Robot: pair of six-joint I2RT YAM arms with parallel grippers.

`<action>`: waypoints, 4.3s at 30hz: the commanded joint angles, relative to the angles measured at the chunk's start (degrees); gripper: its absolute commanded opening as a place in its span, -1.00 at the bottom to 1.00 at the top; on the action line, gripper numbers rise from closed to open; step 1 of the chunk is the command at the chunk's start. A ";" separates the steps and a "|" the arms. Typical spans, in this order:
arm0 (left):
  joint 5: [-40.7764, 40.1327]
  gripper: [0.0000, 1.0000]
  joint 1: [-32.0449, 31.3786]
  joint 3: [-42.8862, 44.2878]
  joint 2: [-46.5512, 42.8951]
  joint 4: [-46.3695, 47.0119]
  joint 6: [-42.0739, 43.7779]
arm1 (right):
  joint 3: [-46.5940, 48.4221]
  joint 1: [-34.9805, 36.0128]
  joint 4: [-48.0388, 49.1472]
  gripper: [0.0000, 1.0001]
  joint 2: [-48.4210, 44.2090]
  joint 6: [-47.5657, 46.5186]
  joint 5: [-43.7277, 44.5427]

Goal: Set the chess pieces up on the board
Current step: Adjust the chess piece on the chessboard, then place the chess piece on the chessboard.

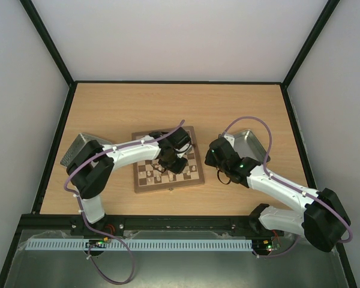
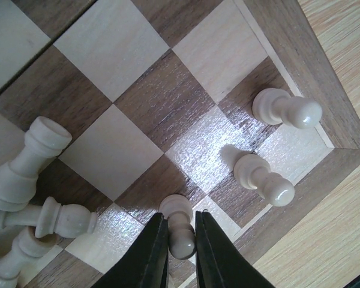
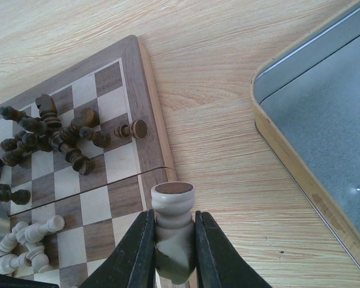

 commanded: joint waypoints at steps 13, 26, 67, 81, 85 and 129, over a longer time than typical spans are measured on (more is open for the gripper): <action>0.73 -0.20 0.98 2.09 -1.23 0.45 -1.11 | -1.02 -0.18 1.36 -0.70 -1.84 0.88 0.72; 1.58 -0.28 -1.35 4.18 -1.39 2.03 0.83 | -1.49 -0.15 1.28 -0.71 -2.16 1.14 0.81; -3.91 -0.80 -3.06 6.02 3.07 0.79 -0.35 | -2.13 -0.18 0.92 -0.71 -3.10 1.40 1.43; -1.83 -0.48 -1.86 8.89 -1.95 0.24 -2.11 | -2.66 -0.11 4.36 -0.71 -6.63 -1.30 -1.39; -0.60 -0.43 0.88 8.50 -7.17 2.25 -5.21 | -4.22 -0.18 10.26 -0.71 -9.82 -6.60 -7.59; 33.41 -0.75 14.38 -12.14 -29.77 23.62 -20.61 | 10.06 -0.02 19.75 -0.72 0.86 -32.20 -40.38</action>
